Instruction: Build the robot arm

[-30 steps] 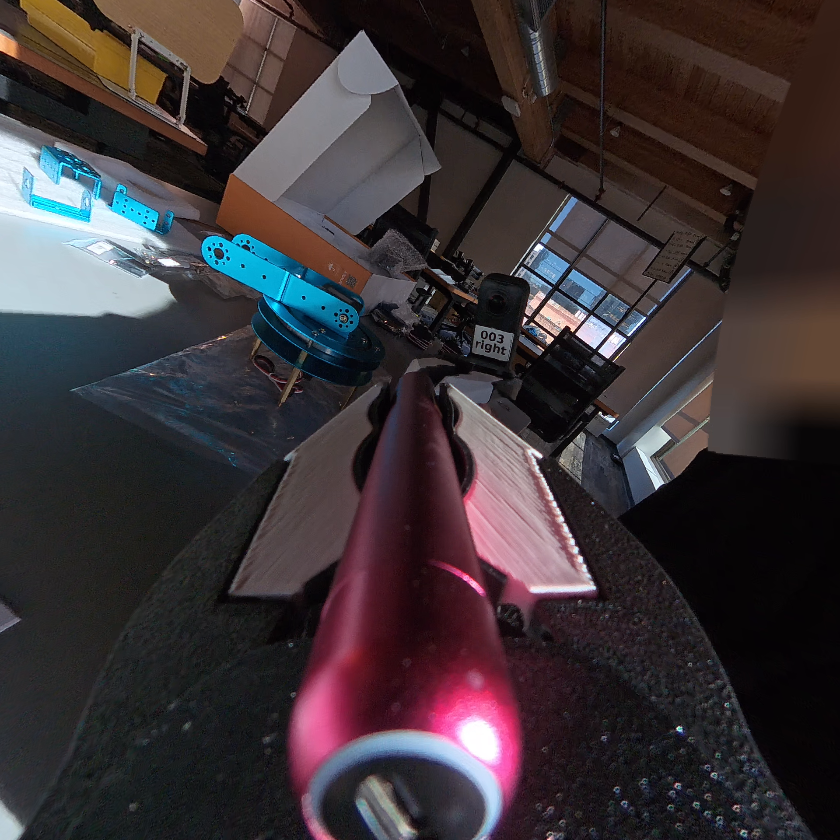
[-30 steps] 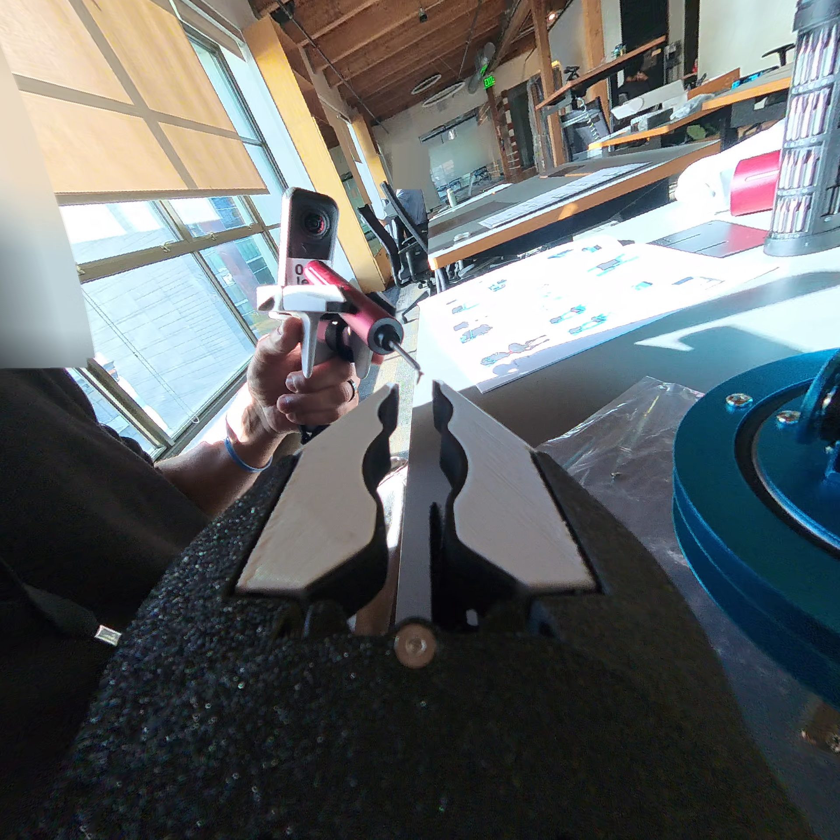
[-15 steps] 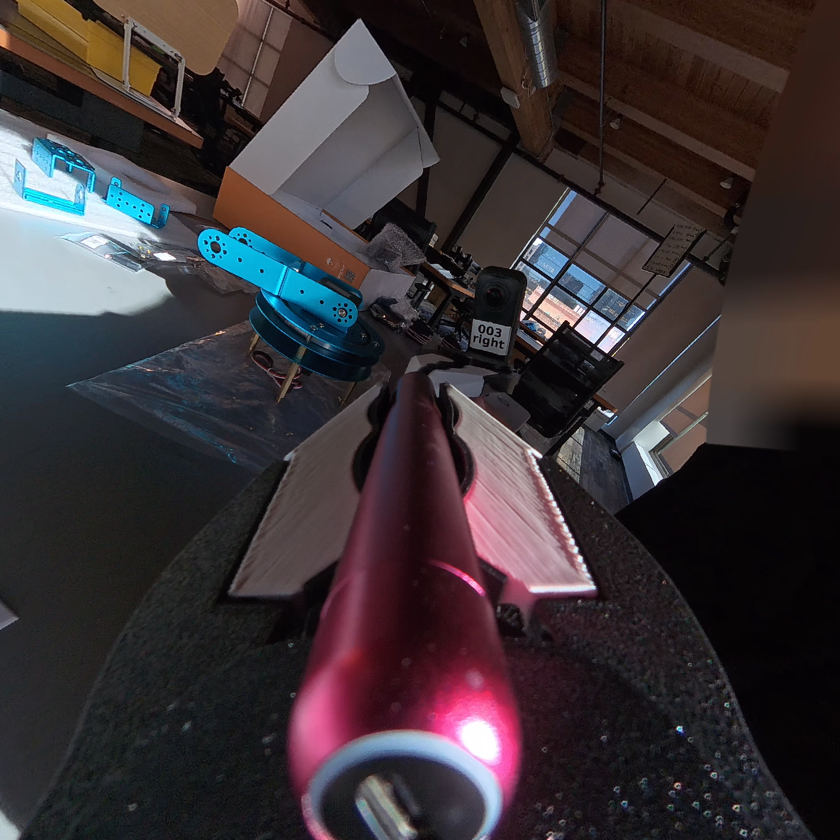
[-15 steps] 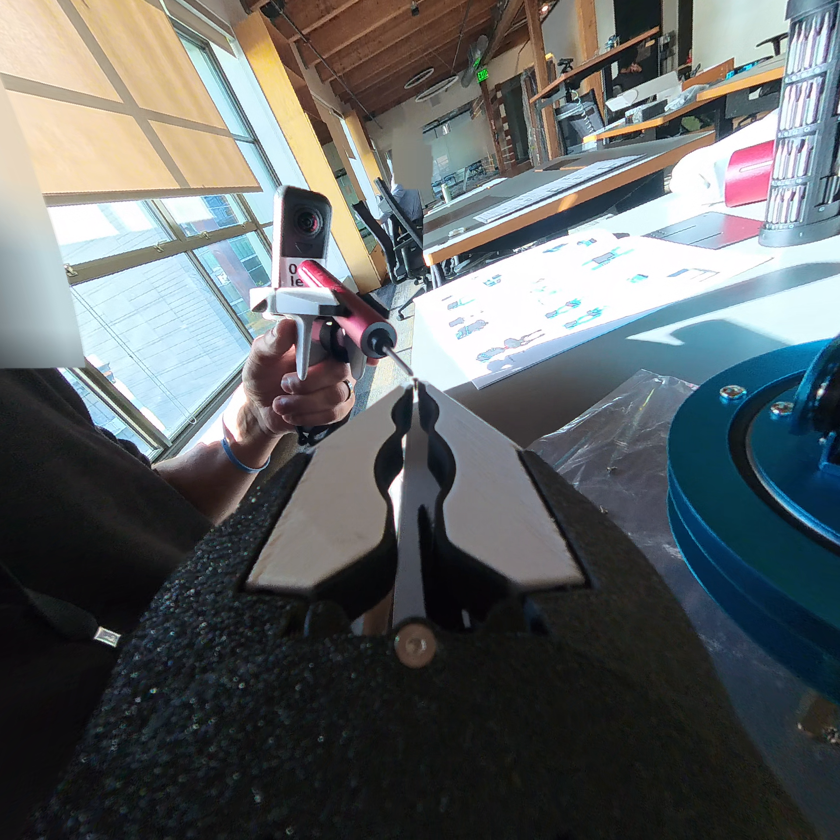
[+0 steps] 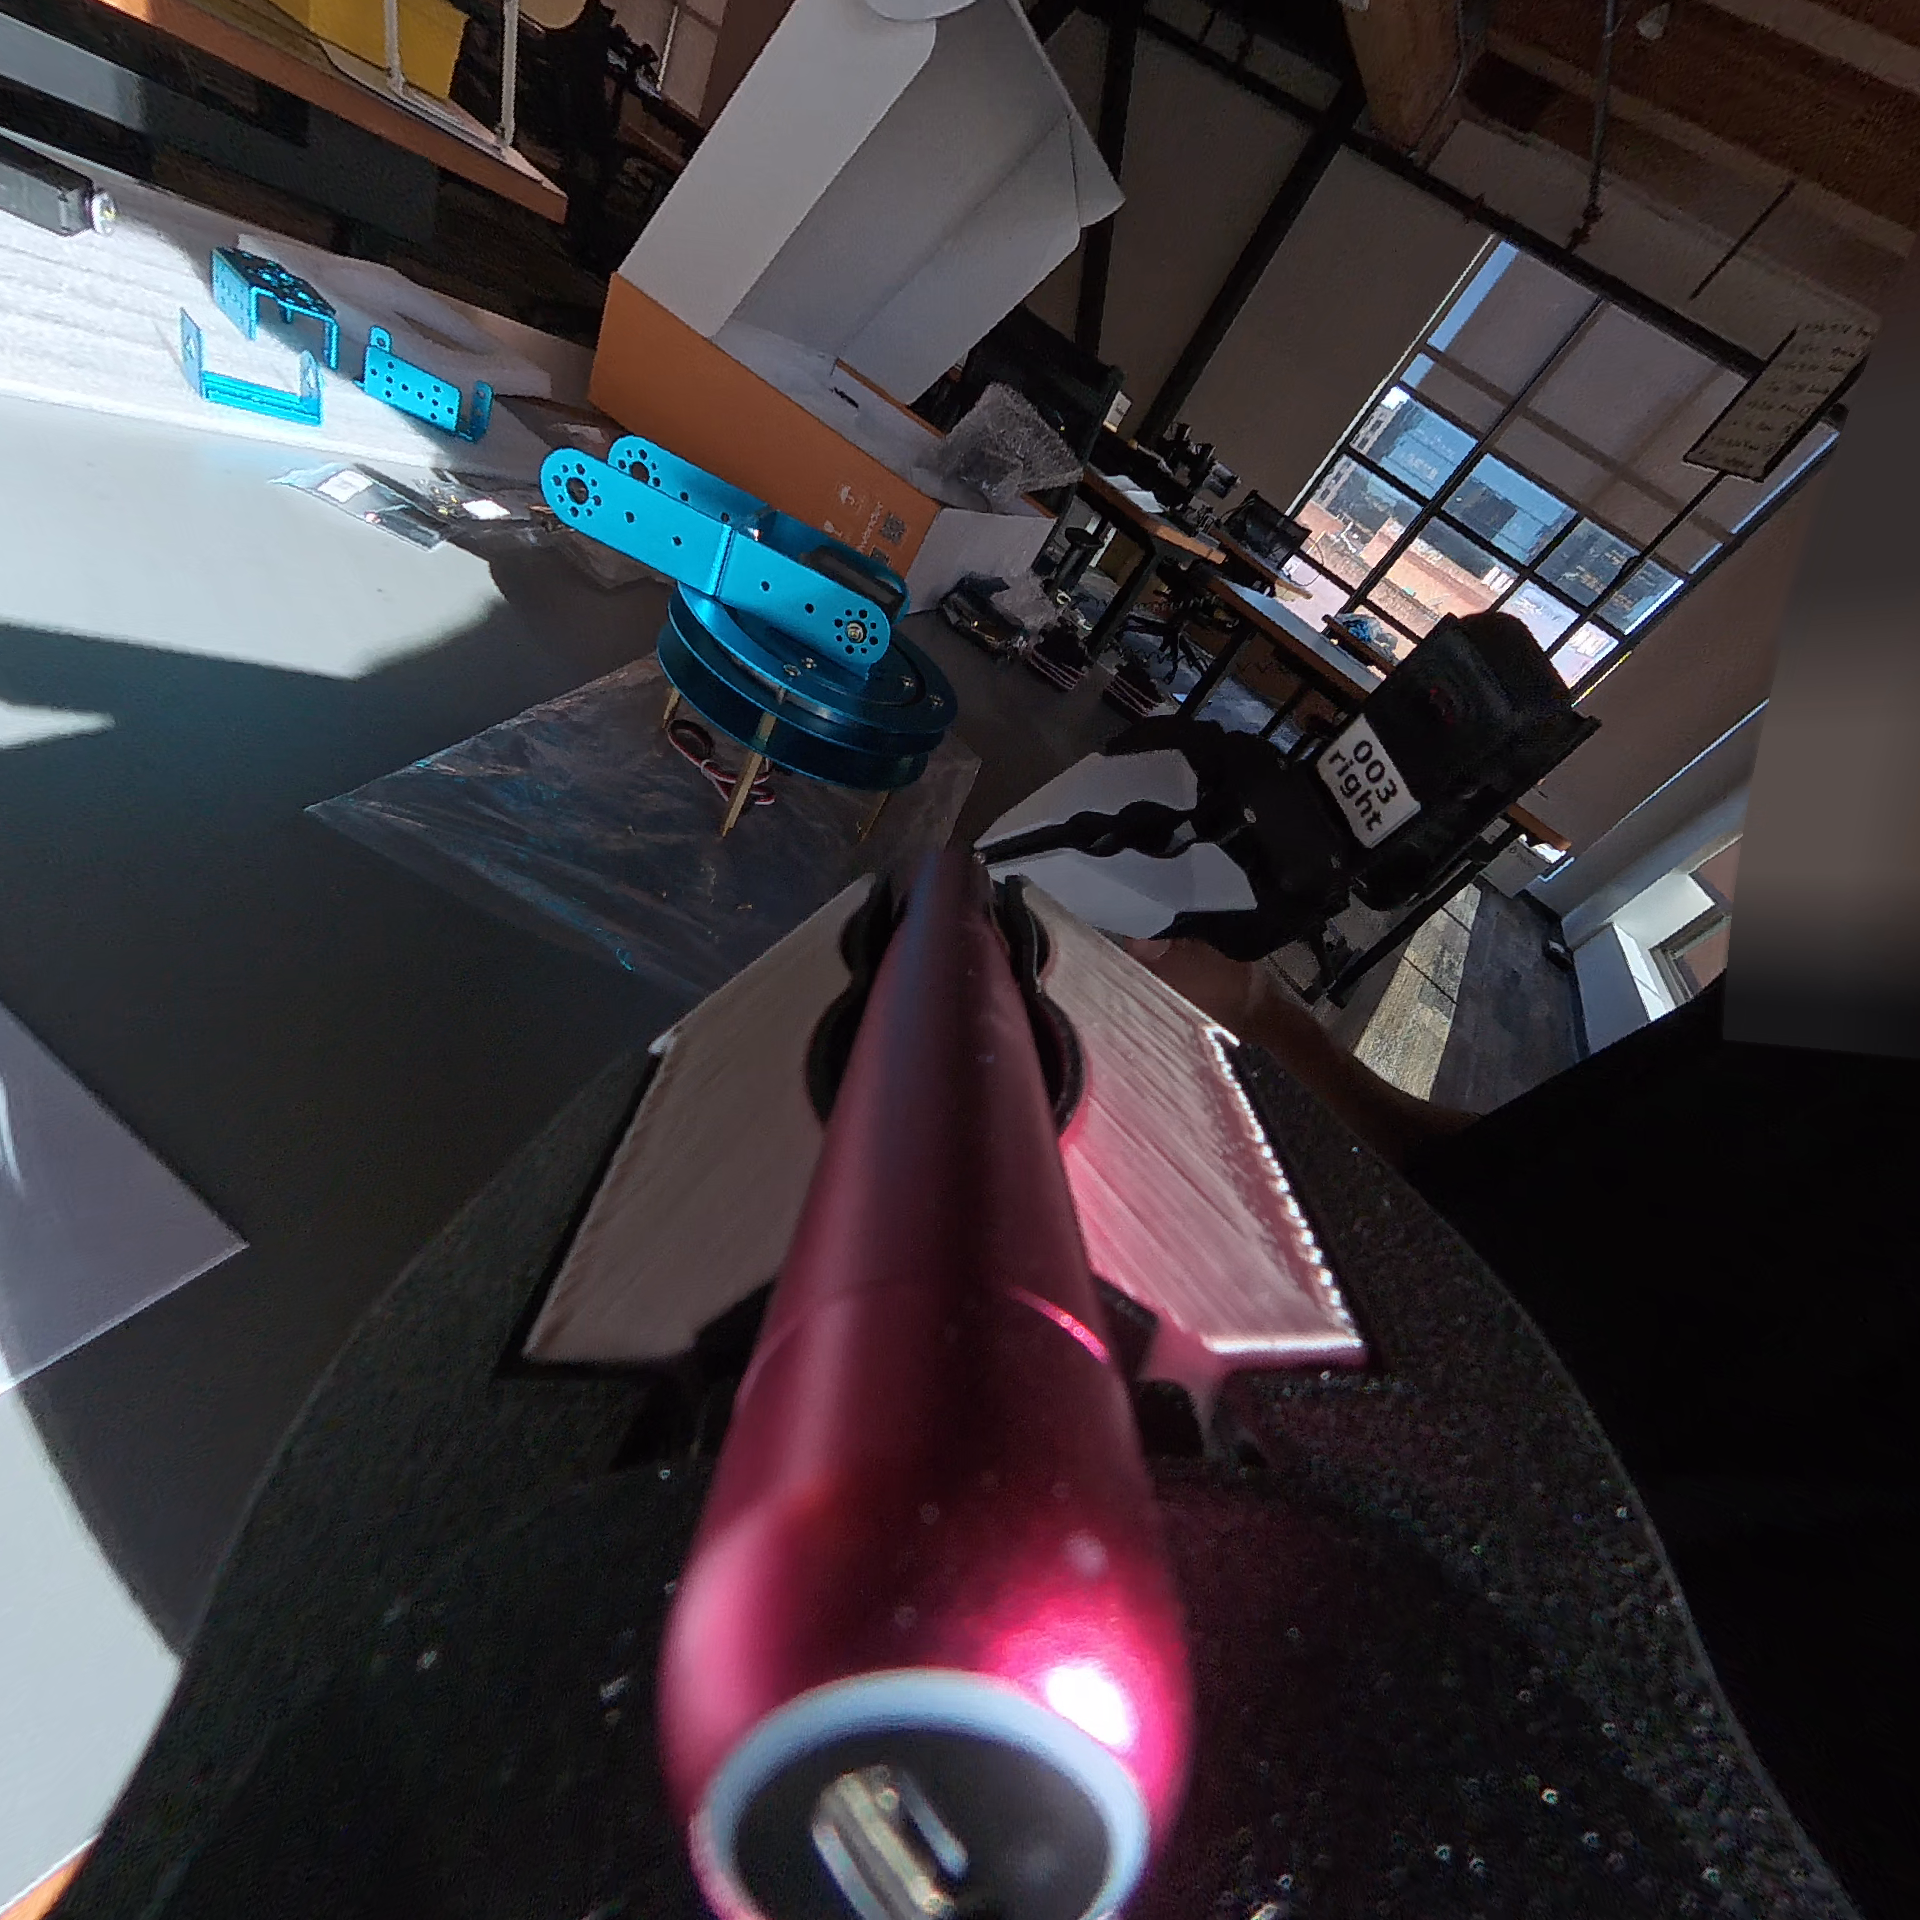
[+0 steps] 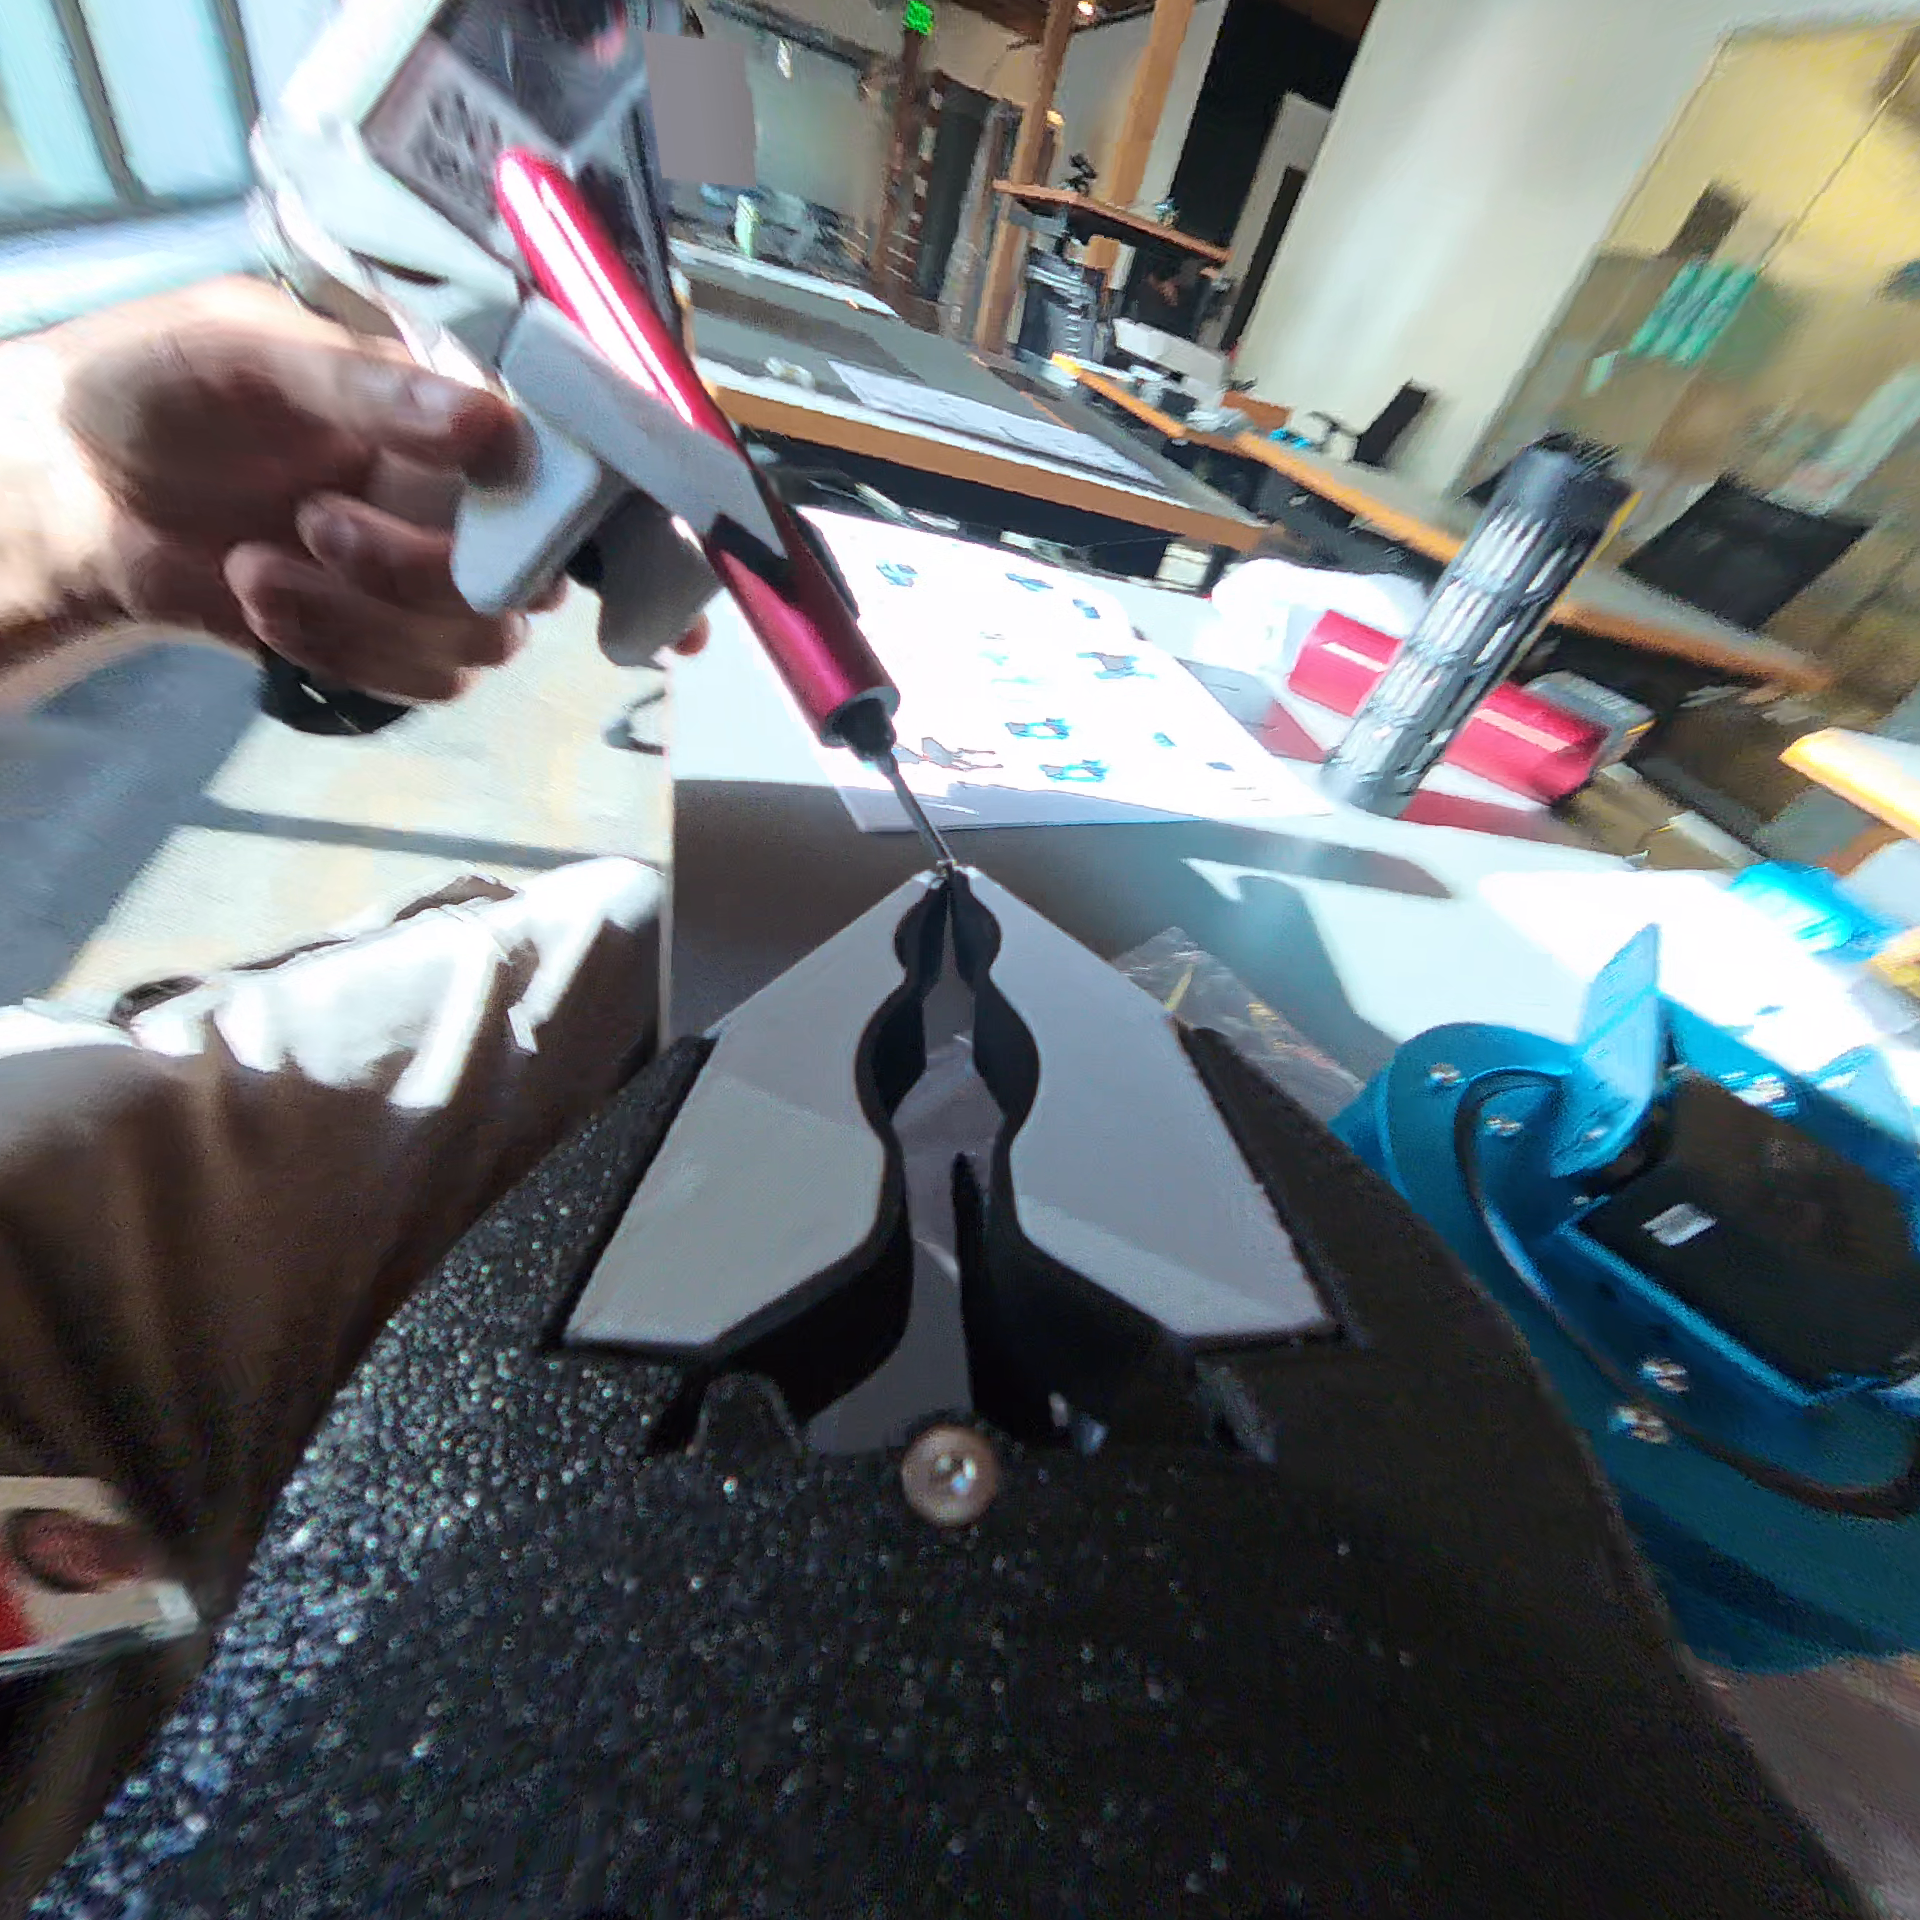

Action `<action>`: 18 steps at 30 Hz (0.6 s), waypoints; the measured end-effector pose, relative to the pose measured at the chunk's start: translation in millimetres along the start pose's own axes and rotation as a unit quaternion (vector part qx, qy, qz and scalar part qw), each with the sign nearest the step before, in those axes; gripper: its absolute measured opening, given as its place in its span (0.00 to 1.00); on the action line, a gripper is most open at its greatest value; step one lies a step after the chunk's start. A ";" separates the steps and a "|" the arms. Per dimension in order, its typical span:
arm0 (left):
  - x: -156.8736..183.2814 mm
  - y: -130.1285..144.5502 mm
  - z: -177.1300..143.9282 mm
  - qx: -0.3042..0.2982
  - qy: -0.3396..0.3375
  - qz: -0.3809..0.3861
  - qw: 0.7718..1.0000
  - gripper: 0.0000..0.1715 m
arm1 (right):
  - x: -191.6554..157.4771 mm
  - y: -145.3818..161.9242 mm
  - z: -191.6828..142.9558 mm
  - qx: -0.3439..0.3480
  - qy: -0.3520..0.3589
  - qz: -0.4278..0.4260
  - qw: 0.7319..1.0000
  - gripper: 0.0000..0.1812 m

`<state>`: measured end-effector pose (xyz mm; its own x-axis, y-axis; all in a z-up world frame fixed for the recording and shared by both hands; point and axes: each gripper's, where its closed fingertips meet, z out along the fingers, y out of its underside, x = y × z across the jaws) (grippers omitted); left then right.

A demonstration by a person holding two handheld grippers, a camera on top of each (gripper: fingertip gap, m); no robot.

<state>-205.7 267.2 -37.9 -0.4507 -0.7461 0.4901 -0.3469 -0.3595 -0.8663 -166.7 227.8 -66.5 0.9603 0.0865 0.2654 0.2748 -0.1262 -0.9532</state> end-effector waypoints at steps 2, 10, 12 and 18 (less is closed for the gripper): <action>-0.7 -0.4 -2.3 0.003 -0.003 -0.006 1.000 0.12 | 3.0 2.6 1.7 -0.012 0.040 -0.065 0.997 0.00; -4.0 0.8 -10.6 0.002 -0.017 -0.003 1.000 0.13 | -2.6 14.9 13.9 -0.045 0.088 -0.239 0.966 0.00; -3.8 2.6 -10.2 -0.002 -0.017 0.001 1.000 0.13 | -2.1 17.5 15.0 -0.054 0.089 -0.241 0.965 0.00; -6.8 8.2 -7.4 -0.011 -0.022 0.001 1.000 0.13 | -7.8 17.3 16.4 -0.049 0.076 -0.239 0.967 0.00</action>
<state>-211.6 273.5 -47.6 -0.4155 -0.7701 0.4841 -0.3648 -0.3464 -0.8642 -170.2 241.2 -87.4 0.7162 0.0138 0.6977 0.6854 -0.2016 -0.6997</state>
